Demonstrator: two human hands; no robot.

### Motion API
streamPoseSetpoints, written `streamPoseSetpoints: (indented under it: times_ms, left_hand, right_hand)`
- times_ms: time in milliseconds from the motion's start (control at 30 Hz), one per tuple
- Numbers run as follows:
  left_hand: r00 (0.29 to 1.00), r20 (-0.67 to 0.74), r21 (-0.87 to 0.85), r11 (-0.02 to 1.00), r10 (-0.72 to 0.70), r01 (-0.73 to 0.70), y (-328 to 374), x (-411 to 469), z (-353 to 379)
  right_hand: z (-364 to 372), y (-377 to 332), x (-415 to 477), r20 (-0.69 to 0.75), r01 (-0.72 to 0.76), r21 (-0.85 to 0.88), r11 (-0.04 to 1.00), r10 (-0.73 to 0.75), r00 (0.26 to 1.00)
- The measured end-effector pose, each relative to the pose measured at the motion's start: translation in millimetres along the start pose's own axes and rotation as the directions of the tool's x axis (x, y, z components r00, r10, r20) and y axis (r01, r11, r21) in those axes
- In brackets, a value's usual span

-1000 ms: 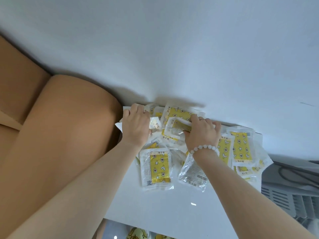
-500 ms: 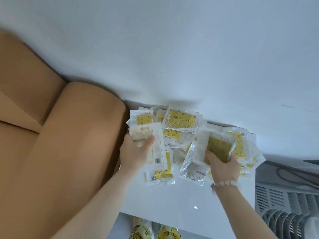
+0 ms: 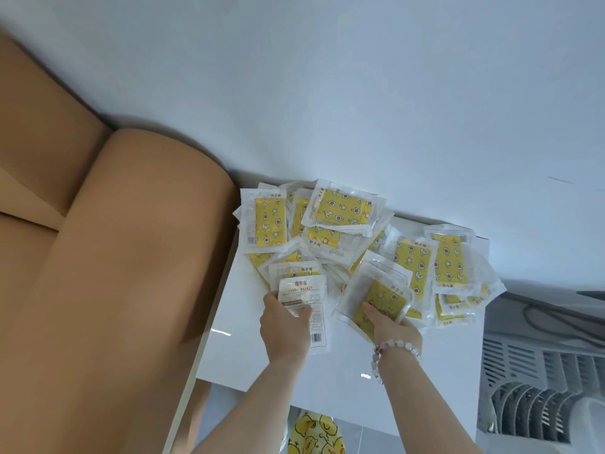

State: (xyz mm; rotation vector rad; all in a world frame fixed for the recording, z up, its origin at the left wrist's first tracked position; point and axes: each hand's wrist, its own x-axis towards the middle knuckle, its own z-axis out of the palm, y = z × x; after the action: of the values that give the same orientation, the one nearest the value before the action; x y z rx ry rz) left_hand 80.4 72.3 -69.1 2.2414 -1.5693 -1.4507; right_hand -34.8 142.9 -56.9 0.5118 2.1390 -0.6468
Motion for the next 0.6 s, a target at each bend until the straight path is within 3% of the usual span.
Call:
streamPoseSetpoints:
  times_ms: [233,433,600]
  left_hand:
    - [0.98,-0.198,0.256,0.966,0.01,0.041,-2.3,5.6,4.5]
    - [0.987,-0.149,0.112,0.991,-0.056,0.073,3.7,2.1,10.8]
    - [0.996,-0.078,0.157,0.987,0.034,-0.021,1.3,1.1,3.2]
  right_hand:
    - [2.7,1.1,2.9,-0.045,0.011,-0.028,1.0,-0.012,0.999]
    - [6.8,6.9,1.8,-0.13,0.013,0.017,1.0,-0.01,0.991]
    - [7.0,8.1,-0.2,-0.131,0.042,0.05,0.998,-0.035,0.991]
